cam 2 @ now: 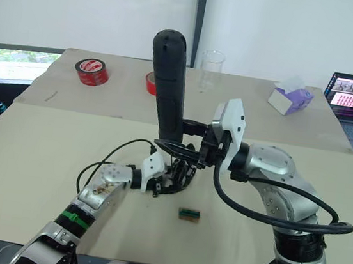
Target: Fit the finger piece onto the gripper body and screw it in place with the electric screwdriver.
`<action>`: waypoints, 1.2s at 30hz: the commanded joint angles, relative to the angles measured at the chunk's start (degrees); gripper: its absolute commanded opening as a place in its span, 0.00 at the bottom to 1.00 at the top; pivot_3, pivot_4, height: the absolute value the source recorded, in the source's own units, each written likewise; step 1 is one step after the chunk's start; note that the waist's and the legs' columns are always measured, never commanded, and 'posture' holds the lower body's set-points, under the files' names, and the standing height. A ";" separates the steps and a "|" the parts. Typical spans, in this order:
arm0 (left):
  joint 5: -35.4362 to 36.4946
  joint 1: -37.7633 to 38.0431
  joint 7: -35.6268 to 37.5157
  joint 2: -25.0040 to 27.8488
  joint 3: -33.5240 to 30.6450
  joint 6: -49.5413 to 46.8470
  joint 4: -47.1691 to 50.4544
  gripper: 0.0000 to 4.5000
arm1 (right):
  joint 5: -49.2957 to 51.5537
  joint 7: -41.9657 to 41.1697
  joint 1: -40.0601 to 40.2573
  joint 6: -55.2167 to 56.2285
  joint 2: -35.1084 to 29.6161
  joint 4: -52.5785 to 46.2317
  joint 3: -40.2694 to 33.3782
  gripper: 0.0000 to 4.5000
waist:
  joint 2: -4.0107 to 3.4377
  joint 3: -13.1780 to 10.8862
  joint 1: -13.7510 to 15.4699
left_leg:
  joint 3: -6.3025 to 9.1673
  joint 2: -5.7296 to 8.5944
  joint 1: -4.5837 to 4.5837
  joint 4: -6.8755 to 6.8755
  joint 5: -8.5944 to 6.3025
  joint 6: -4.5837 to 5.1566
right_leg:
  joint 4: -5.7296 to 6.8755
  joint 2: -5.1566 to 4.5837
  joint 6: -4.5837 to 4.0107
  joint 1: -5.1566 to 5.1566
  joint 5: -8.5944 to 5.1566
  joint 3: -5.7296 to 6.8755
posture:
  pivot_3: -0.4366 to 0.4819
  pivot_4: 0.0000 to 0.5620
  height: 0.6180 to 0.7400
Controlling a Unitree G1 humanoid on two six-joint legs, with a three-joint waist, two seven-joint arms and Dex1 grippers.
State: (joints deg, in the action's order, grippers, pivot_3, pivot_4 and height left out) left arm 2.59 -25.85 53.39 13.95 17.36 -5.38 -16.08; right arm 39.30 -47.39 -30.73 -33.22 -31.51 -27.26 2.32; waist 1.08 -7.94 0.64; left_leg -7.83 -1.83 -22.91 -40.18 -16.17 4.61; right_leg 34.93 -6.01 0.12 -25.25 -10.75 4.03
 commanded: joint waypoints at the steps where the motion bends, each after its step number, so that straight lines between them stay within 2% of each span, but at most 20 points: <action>1: -0.86 1.91 1.05 0.82 2.01 -2.67 -2.12 0.51 | 0.07 -0.17 -0.67 1.06 -0.02 -1.56 -0.61 0.43 | 0.00 0.00 0.00 | 0.00 0.00 0.00 0.00 0.00 0.00 | 0.00 0.00 0.00 0.00 0.00 0.00 | 0.48 0.27 1.00; 36: -0.87 2.05 1.09 0.80 2.09 -2.96 -1.83 0.51 | -0.40 -1.68 -1.51 1.13 -1.16 -1.78 -0.47 0.43 | 0.00 0.00 0.01 | 0.00 0.00 0.00 0.03 0.00 0.00 | -0.03 -0.02 0.00 0.00 0.00 0.01 | 0.48 0.27 1.00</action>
State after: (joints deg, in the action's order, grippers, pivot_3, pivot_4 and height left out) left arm 2.60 -25.88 53.50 13.96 17.36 -5.92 -15.83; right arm 38.31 -48.79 -30.70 -33.22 -32.36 -26.91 3.33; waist 1.08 -7.94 0.65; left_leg -7.83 -1.83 -22.91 -40.14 -16.17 4.61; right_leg 34.90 -6.03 0.12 -25.25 -10.75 4.03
